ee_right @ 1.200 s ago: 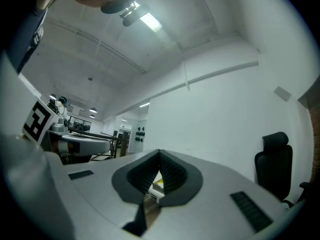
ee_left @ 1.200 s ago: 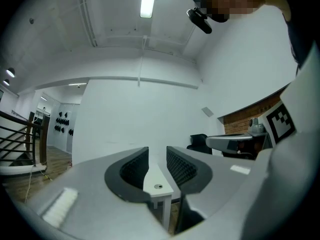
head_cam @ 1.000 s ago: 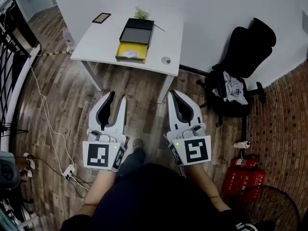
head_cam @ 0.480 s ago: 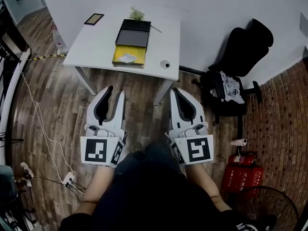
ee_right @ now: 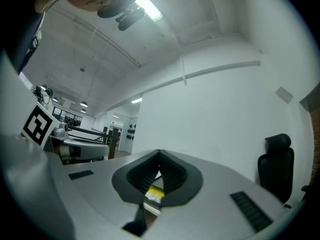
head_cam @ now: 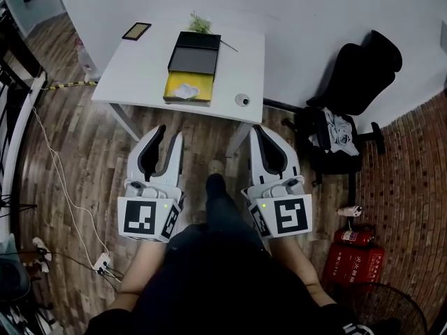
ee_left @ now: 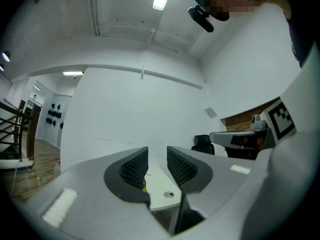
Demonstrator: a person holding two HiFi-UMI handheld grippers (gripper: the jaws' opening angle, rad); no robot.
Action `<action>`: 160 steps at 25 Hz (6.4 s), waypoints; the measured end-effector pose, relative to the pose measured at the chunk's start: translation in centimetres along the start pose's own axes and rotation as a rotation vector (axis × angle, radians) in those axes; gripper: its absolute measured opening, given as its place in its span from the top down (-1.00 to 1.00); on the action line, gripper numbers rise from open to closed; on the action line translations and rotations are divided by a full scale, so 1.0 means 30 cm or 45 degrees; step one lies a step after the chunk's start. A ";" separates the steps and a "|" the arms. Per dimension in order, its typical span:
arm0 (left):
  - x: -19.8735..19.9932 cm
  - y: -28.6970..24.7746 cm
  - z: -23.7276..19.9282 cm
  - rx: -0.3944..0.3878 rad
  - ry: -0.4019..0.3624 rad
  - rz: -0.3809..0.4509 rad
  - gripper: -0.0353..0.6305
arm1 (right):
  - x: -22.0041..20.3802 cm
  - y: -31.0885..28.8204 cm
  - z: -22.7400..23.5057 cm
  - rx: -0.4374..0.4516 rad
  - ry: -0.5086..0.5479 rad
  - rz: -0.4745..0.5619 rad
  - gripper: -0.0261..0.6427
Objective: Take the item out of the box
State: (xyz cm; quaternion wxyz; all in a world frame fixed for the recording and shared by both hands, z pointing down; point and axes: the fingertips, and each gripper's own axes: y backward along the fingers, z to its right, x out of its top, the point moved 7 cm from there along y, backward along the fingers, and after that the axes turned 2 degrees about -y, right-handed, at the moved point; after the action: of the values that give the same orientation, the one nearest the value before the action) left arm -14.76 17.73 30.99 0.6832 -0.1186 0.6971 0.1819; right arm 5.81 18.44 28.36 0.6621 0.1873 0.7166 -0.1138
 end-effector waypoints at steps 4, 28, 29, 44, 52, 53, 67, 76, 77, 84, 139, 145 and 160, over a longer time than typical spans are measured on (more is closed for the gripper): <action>-0.014 -0.076 -0.043 0.026 -0.013 -0.019 0.51 | -0.015 -0.101 0.031 0.037 -0.017 0.011 0.89; -0.120 -0.787 -0.355 0.140 -0.022 -0.063 0.48 | -0.191 -0.999 0.370 0.359 -0.092 -0.046 0.89; -0.124 -0.806 -0.361 0.147 -0.024 -0.064 0.48 | -0.197 -1.021 0.382 0.370 -0.093 -0.047 0.89; -0.202 -0.979 -0.440 0.181 -0.019 -0.124 0.48 | -0.303 -1.211 0.464 0.445 -0.121 -0.094 0.89; -0.261 -1.012 -0.483 0.119 -0.010 -0.239 0.48 | -0.376 -1.223 0.445 0.432 -0.114 -0.148 0.89; -0.274 -1.014 -0.488 0.107 -0.011 -0.260 0.48 | -0.384 -1.221 0.442 0.429 -0.124 -0.153 0.89; -0.546 -0.984 -0.504 -0.095 -0.053 -0.602 0.48 | -0.511 -1.165 0.420 0.336 -0.122 -0.313 0.89; -0.703 -0.970 -0.493 -0.215 -0.041 -0.799 0.48 | -0.569 -1.151 0.409 0.325 -0.134 -0.388 0.89; -0.718 -0.969 -0.494 -0.226 -0.037 -0.822 0.48 | -0.572 -1.151 0.408 0.323 -0.136 -0.393 0.89; -0.810 -0.954 -0.501 -0.315 -0.036 -0.981 0.45 | -0.595 -1.147 0.403 0.323 -0.128 -0.429 0.89; -0.724 -1.033 -0.477 -0.401 -0.094 -1.173 0.79 | -0.598 -1.147 0.425 0.291 -0.101 -0.431 0.89; -0.604 -1.065 -0.491 -0.277 -0.075 -0.902 0.79 | -0.558 -1.151 0.438 0.257 -0.096 -0.413 0.89; -0.307 -1.099 -0.525 -0.038 -0.130 -0.354 0.79 | -0.382 -1.154 0.495 0.177 -0.062 -0.239 0.89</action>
State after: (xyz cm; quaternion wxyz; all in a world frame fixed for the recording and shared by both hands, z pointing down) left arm -15.08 -19.43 37.15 0.7346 -0.2148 0.6355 0.1016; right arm 5.35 -20.32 35.34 0.6512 0.1619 0.7051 -0.2294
